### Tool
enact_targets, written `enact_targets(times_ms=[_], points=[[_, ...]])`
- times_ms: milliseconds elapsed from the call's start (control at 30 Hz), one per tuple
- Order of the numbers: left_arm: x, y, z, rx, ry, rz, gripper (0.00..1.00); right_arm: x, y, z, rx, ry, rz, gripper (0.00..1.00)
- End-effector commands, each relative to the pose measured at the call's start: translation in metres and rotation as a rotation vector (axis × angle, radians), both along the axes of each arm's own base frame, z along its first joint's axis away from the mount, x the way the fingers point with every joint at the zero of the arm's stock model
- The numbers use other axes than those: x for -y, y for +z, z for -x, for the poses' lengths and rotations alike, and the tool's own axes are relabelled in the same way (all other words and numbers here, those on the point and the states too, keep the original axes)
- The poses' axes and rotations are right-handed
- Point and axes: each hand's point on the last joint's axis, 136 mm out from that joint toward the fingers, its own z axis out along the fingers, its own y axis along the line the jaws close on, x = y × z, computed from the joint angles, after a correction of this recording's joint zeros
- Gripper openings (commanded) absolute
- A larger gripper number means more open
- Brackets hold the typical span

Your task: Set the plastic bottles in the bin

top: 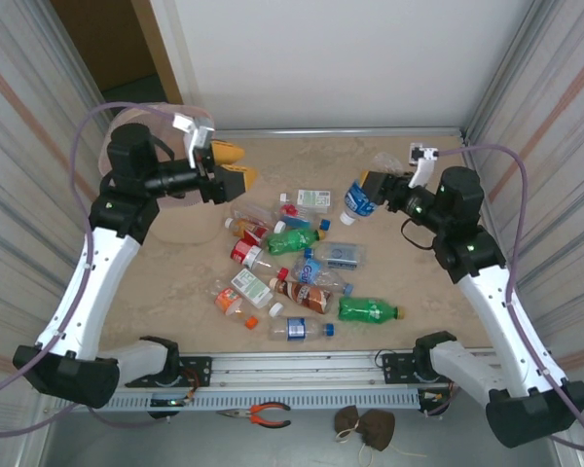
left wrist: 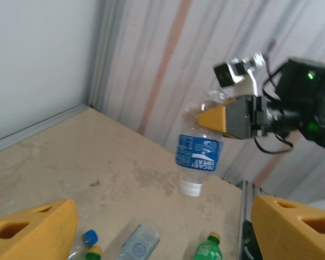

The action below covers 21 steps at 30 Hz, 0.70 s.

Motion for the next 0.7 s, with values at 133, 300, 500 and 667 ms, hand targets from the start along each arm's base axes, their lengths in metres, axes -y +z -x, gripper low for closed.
enact_targets(times_ms=[133, 300, 500, 667], points=[[0.036, 0.005, 0.030, 0.129, -0.170, -0.002, 0.87, -0.052, 0.057, 0.042, 0.298, 0.319, 0.092, 0.43], [0.058, -0.007, 0.034, 0.090, -0.252, 0.004, 0.87, -0.068, 0.079, 0.065, 0.404, 0.417, 0.084, 0.39], [0.088, -0.012, 0.052, 0.108, -0.347, -0.004, 0.88, -0.094, 0.087, 0.080, 0.460, 0.517, 0.089, 0.38], [0.102, -0.014, 0.073, 0.121, -0.459, -0.002, 0.89, -0.103, 0.095, 0.090, 0.491, 0.567, 0.086, 0.38]])
